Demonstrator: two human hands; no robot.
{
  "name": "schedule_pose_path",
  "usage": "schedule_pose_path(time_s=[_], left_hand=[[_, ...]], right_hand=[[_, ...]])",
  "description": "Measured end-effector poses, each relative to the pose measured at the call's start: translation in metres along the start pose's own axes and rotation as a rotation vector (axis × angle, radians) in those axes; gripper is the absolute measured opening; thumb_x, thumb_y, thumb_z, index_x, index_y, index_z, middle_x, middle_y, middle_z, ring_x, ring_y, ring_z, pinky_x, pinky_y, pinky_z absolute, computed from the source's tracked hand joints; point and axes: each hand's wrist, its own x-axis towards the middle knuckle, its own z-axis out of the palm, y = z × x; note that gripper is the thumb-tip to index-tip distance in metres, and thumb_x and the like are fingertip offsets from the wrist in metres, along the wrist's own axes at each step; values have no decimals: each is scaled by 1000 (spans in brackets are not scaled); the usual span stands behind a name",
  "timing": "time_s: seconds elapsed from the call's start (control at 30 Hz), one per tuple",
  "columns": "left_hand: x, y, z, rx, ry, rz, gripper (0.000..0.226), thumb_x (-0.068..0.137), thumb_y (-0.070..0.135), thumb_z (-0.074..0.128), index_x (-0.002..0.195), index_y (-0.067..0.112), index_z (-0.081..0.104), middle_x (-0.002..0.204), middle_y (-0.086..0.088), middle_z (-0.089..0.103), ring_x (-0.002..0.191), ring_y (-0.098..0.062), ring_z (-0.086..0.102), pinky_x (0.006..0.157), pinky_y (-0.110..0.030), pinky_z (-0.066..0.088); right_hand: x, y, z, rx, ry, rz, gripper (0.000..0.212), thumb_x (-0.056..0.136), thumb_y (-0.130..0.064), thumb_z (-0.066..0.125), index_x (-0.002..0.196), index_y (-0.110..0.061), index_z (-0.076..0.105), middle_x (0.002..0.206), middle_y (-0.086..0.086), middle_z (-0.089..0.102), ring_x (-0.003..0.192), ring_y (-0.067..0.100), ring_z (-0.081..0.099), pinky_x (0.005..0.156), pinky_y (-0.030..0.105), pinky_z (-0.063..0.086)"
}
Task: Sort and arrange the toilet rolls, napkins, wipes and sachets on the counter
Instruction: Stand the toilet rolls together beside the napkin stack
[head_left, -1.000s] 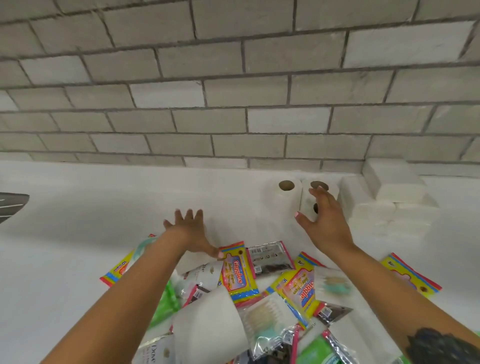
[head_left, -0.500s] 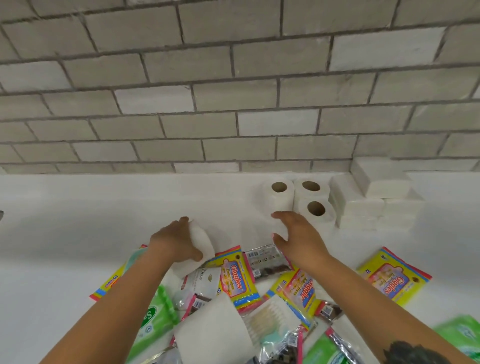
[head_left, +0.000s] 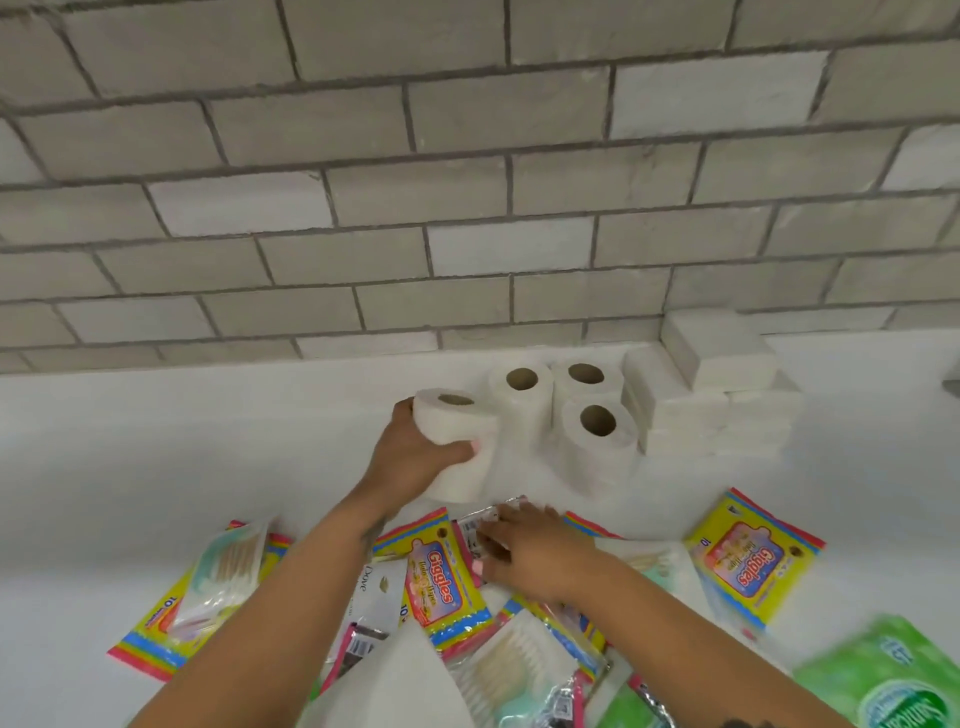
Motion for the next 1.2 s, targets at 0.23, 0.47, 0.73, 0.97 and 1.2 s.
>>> schedule_pose_path(time_s=[0.23,0.47,0.73,0.97,1.2], left_hand=[[11,-4,52,-27,-35,10,98,40,56,77,127,27,42,121,9,58,118,-16,53,100,-39,46],[16,-18,75,-61,-94,70,96,47,49,85,129,24,43,124,7,58,116,-16,57,97,-46,50],[14,-31,74,208,-76,150,103,45,64,69,137,31,38,132,5,47,122,-16,34,105,-37,32],[16,-28,77,272,-31,181,93,63,26,85,140,16,33,137,-4,43,123,-23,37,101,-34,35],[13,-22,76,398,-57,162,92,63,41,82,138,18,33,133,-6,44,121,-24,41,96,-35,40]], right_hand=[[0,3,13,-56,48,-31,55,92,-49,44,140,-22,41,150,10,31,138,31,25,113,46,16],[-4,7,14,-54,76,-52,54,90,-53,45,136,-25,46,140,7,44,129,32,35,108,49,23],[-4,8,15,-64,70,-56,51,90,-51,45,134,-25,48,144,7,41,129,33,35,107,48,25],[-6,8,13,-43,47,-44,53,90,-52,46,137,-27,45,146,6,39,132,31,34,110,48,24],[-9,7,8,-2,32,-36,49,90,-51,47,134,-28,48,145,4,39,132,30,33,110,49,24]])
